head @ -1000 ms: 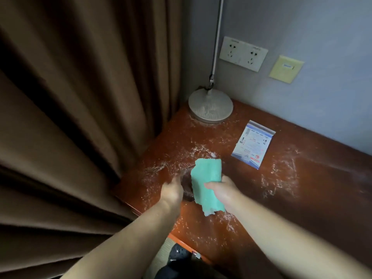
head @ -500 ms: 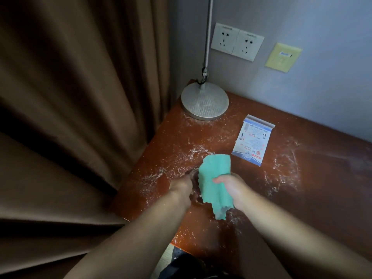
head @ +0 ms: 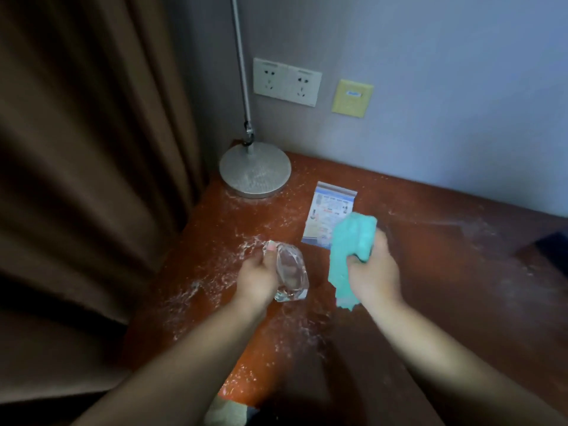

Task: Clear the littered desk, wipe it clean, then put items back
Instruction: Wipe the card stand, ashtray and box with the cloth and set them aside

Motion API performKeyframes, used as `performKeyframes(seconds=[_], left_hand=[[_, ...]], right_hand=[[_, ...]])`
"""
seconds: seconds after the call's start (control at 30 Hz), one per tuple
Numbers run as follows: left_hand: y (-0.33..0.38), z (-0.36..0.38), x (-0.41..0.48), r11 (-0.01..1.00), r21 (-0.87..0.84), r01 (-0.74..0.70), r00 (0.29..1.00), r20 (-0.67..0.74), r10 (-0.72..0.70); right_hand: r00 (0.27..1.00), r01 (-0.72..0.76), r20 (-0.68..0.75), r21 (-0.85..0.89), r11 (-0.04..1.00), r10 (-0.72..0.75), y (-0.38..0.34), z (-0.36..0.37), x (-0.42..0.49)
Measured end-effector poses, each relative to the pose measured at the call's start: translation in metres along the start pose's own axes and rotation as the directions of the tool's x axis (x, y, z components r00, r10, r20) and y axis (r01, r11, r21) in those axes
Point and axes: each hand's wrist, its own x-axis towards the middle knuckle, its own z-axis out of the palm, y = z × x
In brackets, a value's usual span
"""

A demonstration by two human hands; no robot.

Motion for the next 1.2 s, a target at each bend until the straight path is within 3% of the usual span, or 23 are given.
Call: performKeyframes(seconds=[0.1, 0.17, 0.27, 0.33, 0.43, 0.53, 0.6, 0.67, 0.77, 0.83, 0.87, 0.93, 0.97, 1.03, 1.1, 1.13, 1.17, 1.2], left_hand=[[0.024, 0.03, -0.02, 0.992, -0.001, -0.124, 0.988, 0.09, 0.124], [0.037, 0.048, -0.035, 0.985, -0.061, -0.163, 0.968, 0.181, 0.171], [0.056, 0.068, -0.056, 0.973, -0.172, -0.156, 0.946, 0.256, 0.197], [0.068, 0.079, -0.068, 0.958, -0.202, -0.201, 0.925, 0.284, 0.254], [0.088, 0.09, -0.089, 0.925, -0.275, -0.261, 0.893, 0.294, 0.34], [0.103, 0.102, -0.102, 0.923, -0.295, -0.248, 0.87, 0.352, 0.346], [0.11, 0.107, -0.106, 0.927, -0.291, -0.236, 0.868, 0.366, 0.336], [0.111, 0.111, -0.107, 0.931, -0.283, -0.23, 0.882, 0.344, 0.322], [0.104, 0.119, -0.11, 0.942, -0.268, -0.203, 0.904, 0.318, 0.285], [0.101, 0.128, -0.117, 0.942, -0.248, -0.225, 0.891, 0.338, 0.302], [0.102, 0.133, -0.122, 0.938, -0.245, -0.244, 0.881, 0.348, 0.32], [0.106, 0.138, -0.132, 0.921, -0.239, -0.307, 0.862, 0.34, 0.376], [0.107, 0.138, -0.134, 0.908, -0.237, -0.344, 0.855, 0.321, 0.408], [0.11, 0.133, -0.135, 0.874, -0.229, -0.43, 0.826, 0.292, 0.483], [0.116, 0.129, -0.136, 0.834, -0.251, -0.492, 0.798, 0.255, 0.547], [0.12, 0.127, -0.137, 0.831, -0.28, -0.48, 0.801, 0.246, 0.546], [0.125, 0.127, -0.14, 0.836, -0.313, -0.451, 0.813, 0.241, 0.529], [0.13, 0.128, -0.141, 0.838, -0.338, -0.429, 0.826, 0.228, 0.515]], right_hand=[[0.943, 0.329, 0.076, -0.096, 0.939, -0.323, -0.014, -0.019, -0.023], [0.877, 0.476, 0.141, -0.133, 0.869, -0.459, -0.01, -0.02, -0.038], [0.806, 0.565, -0.127, -0.125, 0.815, -0.578, -0.001, -0.037, -0.023], [0.839, 0.503, -0.2, -0.07, 0.862, -0.506, 0.0, -0.059, -0.001], [0.966, 0.258, -0.064, 0.175, 0.95, -0.251, 0.011, -0.087, 0.036], [0.995, -0.029, 0.095, 0.234, 0.972, 0.007, 0.053, -0.098, 0.06], [0.978, -0.211, 0.069, 0.342, 0.916, 0.199, 0.079, -0.105, 0.063], [0.973, -0.162, -0.093, 0.377, 0.912, 0.212, 0.082, -0.128, 0.062], [0.941, 0.221, -0.313, 0.294, 0.93, -0.125, 0.043, -0.169, 0.05], [0.803, 0.553, -0.364, 0.157, 0.818, -0.473, 0.008, -0.181, 0.022], [0.721, 0.661, -0.304, 0.031, 0.749, -0.623, -0.002, -0.177, 0.009], [0.603, 0.751, -0.208, -0.179, 0.636, -0.77, -0.003, -0.16, -0.004], [0.619, 0.739, -0.199, -0.18, 0.649, -0.76, -0.002, -0.156, -0.002], [0.752, 0.624, -0.231, -0.056, 0.78, -0.618, 0.0, -0.16, 0.015], [0.91, 0.401, -0.158, 0.099, 0.911, -0.384, 0.003, -0.167, 0.03], [0.969, 0.245, -0.091, 0.29, 0.925, -0.229, 0.003, -0.171, 0.034], [0.996, 0.043, 0.043, 0.521, 0.853, -0.077, 0.003, -0.173, 0.034], [0.975, -0.166, 0.223, 0.696, 0.699, 0.009, -0.001, -0.173, 0.03]])
